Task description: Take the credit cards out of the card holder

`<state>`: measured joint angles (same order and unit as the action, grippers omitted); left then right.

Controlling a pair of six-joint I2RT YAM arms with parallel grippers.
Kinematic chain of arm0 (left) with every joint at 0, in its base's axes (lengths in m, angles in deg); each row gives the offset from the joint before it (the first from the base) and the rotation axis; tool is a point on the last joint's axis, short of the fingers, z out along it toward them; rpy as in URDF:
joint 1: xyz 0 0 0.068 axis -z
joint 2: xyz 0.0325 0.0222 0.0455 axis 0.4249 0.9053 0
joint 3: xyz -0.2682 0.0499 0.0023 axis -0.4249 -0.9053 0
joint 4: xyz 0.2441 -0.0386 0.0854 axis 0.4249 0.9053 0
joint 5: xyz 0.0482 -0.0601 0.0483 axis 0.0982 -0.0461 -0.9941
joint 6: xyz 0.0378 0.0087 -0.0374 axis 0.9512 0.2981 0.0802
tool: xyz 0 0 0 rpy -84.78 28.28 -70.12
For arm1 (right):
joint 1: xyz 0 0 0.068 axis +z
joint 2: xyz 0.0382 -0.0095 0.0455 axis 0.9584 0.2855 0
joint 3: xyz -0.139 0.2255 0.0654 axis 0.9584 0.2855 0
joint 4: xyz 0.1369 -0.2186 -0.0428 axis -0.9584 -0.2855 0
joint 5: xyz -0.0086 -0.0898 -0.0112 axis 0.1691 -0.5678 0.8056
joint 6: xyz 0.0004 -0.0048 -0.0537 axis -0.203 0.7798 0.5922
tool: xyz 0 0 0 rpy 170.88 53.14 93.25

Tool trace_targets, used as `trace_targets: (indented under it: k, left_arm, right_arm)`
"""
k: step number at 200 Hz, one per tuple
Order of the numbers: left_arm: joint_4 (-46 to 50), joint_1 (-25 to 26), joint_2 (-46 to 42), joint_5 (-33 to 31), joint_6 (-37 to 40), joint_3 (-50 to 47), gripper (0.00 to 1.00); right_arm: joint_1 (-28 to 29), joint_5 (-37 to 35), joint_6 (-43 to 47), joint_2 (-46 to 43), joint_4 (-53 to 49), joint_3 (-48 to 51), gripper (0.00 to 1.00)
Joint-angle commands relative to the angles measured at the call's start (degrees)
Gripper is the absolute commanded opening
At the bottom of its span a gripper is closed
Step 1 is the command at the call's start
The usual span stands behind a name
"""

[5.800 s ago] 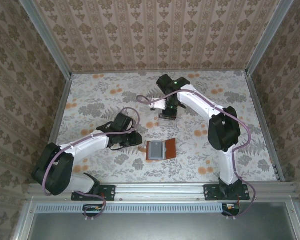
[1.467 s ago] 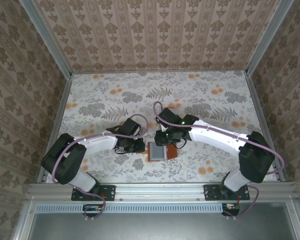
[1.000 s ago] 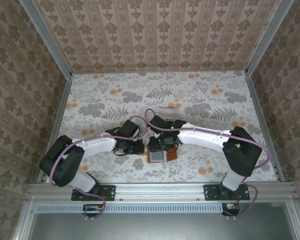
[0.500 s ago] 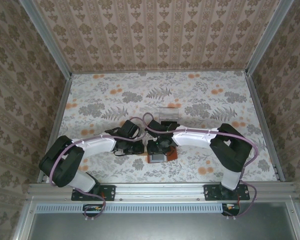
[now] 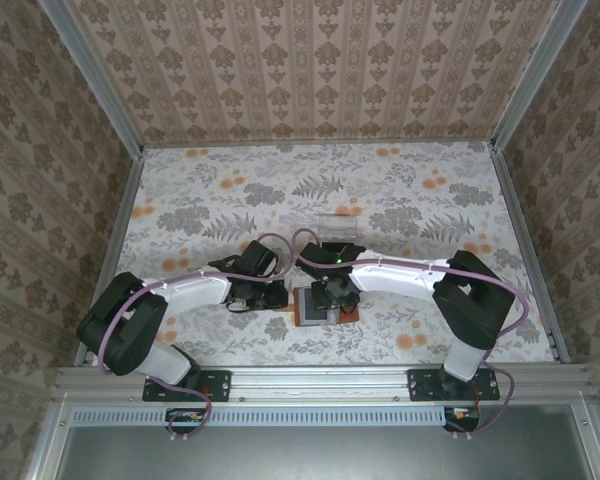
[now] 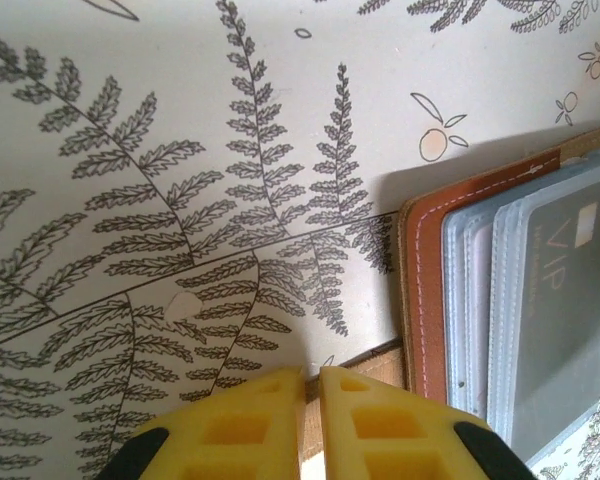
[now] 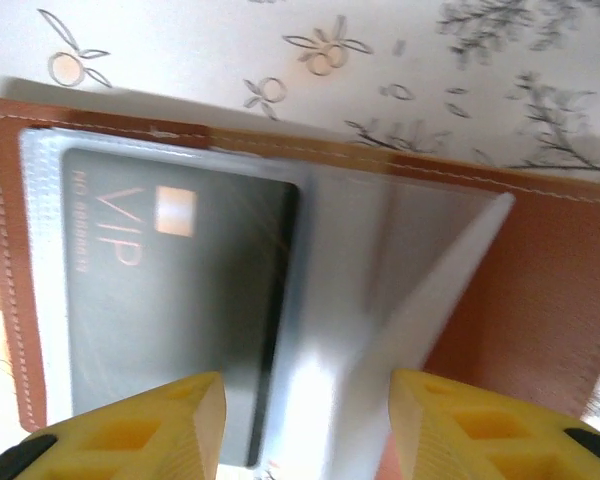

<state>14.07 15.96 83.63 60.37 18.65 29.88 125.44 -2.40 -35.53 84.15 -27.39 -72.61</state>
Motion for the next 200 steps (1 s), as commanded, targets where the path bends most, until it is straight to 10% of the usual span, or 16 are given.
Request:
trace_targets:
  k: [1,77,200]
  left_arm:
    - [6.29,-0.47,0.02,-1.39,0.82,-1.03,0.14]
    - [12.07,0.68,-3.71,-2.79,1.17,5.64,0.14]
    - [5.76,6.63,3.34,-1.61,-5.02,7.55,0.22]
  right_arm:
    - [0.32,-4.16,0.44,-2.8,-4.83,-0.83,0.47]
    - [0.22,-2.52,1.12,-3.3,-2.6,1.13,0.22]
    - [-1.51,-4.87,1.38,-5.0,-1.79,6.75,0.5]
